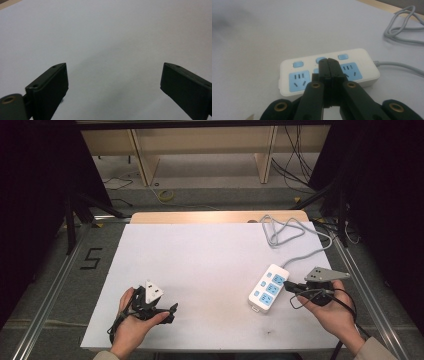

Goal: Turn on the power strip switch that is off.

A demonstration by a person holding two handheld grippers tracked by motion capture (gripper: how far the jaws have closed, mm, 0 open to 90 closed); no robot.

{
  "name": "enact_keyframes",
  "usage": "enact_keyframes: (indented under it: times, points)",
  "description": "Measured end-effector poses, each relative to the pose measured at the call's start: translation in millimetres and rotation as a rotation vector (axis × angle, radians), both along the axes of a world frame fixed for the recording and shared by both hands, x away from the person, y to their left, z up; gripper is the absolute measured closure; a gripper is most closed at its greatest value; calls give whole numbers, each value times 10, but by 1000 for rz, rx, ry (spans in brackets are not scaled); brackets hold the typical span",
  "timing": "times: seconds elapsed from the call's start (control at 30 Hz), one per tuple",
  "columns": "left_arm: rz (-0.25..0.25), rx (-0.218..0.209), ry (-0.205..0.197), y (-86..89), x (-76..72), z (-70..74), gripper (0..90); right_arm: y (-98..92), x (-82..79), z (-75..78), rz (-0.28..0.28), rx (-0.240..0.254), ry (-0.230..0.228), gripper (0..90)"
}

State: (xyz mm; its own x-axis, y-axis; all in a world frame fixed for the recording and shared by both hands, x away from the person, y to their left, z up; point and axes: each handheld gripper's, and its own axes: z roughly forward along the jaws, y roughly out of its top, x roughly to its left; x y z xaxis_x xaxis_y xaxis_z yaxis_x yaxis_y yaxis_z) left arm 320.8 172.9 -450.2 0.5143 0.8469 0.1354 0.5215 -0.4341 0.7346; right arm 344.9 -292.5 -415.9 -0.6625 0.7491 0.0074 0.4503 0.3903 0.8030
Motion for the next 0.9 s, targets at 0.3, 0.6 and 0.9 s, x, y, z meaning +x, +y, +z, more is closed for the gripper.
enact_keyframes:
  times: [0.3,0.6,0.9]
  points:
    - [-1,2,-1,-5,1,1,74,44,63,-6,2,-7,11,900]
    - [0,0,-3,-13,2,-2,74,104,127,-12,11,-17,22,900]
    - [-4,6,-2,-13,5,1,75,161,170,-5,18,-27,23,900]
